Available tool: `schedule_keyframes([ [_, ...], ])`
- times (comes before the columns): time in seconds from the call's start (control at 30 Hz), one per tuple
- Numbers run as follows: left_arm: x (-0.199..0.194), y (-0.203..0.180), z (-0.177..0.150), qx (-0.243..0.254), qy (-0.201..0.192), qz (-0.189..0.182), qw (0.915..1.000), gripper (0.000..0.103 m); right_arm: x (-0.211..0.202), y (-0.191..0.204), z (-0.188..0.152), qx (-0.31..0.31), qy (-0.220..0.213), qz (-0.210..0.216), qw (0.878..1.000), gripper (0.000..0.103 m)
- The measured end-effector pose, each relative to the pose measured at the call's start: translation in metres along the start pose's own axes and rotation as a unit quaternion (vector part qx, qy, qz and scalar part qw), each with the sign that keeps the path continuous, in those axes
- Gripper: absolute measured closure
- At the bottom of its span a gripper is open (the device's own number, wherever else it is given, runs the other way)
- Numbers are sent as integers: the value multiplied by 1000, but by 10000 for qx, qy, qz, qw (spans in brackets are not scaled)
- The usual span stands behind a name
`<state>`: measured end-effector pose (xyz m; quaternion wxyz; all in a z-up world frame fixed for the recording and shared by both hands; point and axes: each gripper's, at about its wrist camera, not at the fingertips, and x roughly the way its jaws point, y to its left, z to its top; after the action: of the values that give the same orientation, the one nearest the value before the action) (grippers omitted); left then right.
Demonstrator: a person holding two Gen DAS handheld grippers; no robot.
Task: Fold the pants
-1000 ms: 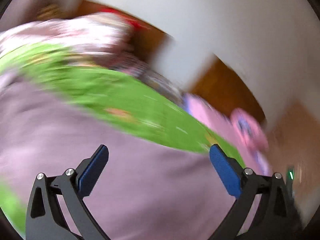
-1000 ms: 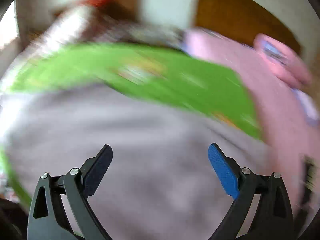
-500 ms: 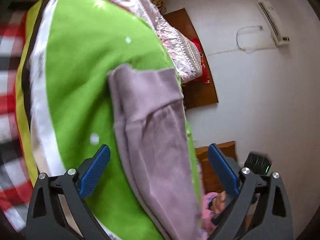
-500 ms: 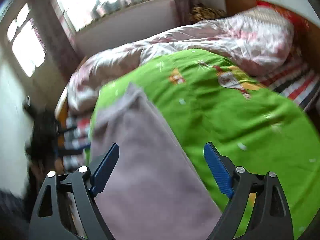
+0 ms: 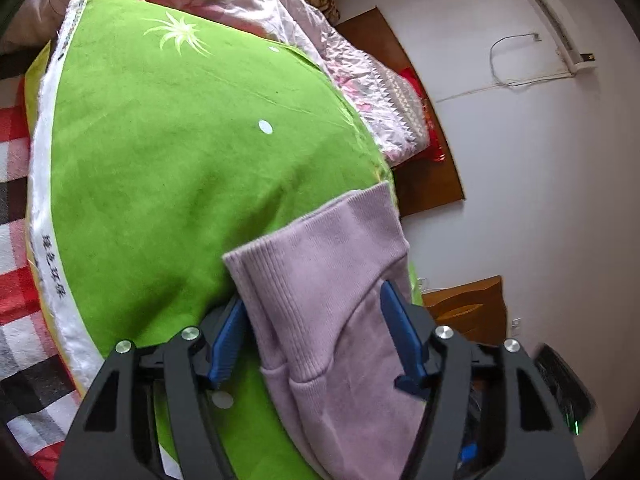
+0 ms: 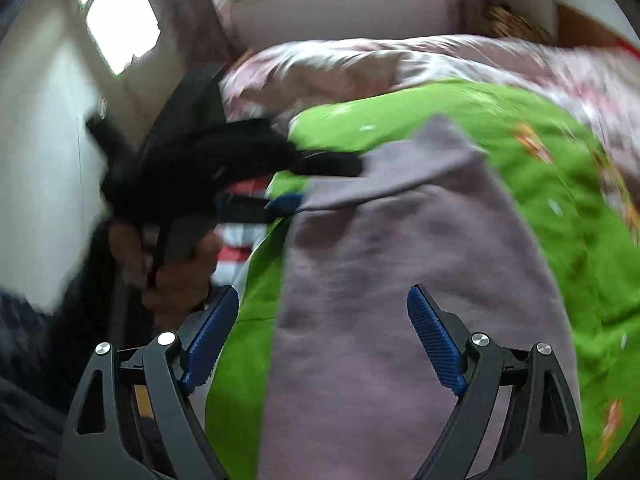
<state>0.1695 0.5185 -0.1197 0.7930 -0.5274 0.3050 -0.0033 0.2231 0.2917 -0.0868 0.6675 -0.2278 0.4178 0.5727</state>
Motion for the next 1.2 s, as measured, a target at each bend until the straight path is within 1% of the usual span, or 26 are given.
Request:
schedule_keyframes([
  [0.07,5,-7,7,10,181,117,9998,29,15,30,2,-748,230,-517,9956,21],
  [0.1,6,-10,11,-41,254,113,9996,26,26,43,2,-1134,346,-852,9893,22],
  [0.13,8,-12,15,-95,313,92,9994,23,33,48,1,-1324,445,-1051,9846,30],
  [0.17,10,-13,20,-105,350,56,9993,21,43,52,-3,-1528,618,-1325,9774,42],
  [0.2,10,-14,21,-90,364,21,9993,19,54,54,-8,-1766,816,-1656,9668,45],
  [0.23,11,-15,22,-64,373,-54,9993,15,55,55,-10,-1853,791,-1730,9641,49],
  [0.3,12,-12,20,-43,393,-38,9992,13,49,51,-11,-1753,630,-1817,9655,68],
  [0.33,13,-9,18,-50,392,-66,9992,13,42,47,-8,-1604,490,-1842,9685,86],
  [0.37,12,-7,15,-62,374,-137,9992,11,33,43,-6,-1431,350,-1746,9736,88],
  [0.47,7,-1,1,-96,304,-420,9986,9,16,32,-2,-1032,61,-1477,9836,88],
  [0.53,9,0,-5,-89,323,-645,9974,11,16,26,1,-746,-43,-1238,9895,88],
  [0.57,11,-2,-7,-92,287,-782,9965,15,16,23,1,-664,-76,-1130,9913,88],
  [0.6,14,-5,-6,-97,275,-844,9960,16,15,21,1,-609,-114,-1054,9925,88],
  [0.63,18,-7,-4,-89,265,-839,9961,17,15,20,1,-593,-117,-1032,9928,88],
  [0.7,27,-12,1,-29,148,-692,9975,27,15,16,-2,-499,-105,-838,9952,83],
  [0.73,30,-12,3,-15,149,-644,9978,41,12,14,-3,-437,-96,-725,9964,74],
  [0.77,36,-13,6,37,182,-524,9985,51,12,11,-2,-356,-40,-561,9978,43],
  [0.8,36,-14,6,118,183,-455,9987,55,1,7,-4,-258,-67,-515,9983,26],
  [0.83,35,-13,4,203,174,-390,9989,65,-13,3,-8,-205,-254,-570,9978,14],
  [0.87,35,-11,3,252,167,-347,9989,73,-29,-1,-12,-116,-437,-572,9973,14],
  [0.93,33,-2,1,287,164,-494,9982,77,-62,-21,-31,362,-491,-539,9967,14],
  [1.0,33,2,0,305,172,-592,9976,77,-84,-34,-51,709,-500,-705,9937,14],
  [1.07,35,1,3,352,194,-617,9973,77,-108,-43,-81,999,-422,-1026,9888,20],
  [1.1,36,0,3,403,200,-588,9973,78,-116,-39,-93,1064,-428,-1128,9870,21],
  [1.17,36,-7,4,617,172,-465,9969,83,-132,-28,-127,1230,-429,-1370,9820,31],
  [1.2,37,-10,5,699,149,-421,9966,85,-138,-27,-141,1385,-436,-1562,9770,33],
])
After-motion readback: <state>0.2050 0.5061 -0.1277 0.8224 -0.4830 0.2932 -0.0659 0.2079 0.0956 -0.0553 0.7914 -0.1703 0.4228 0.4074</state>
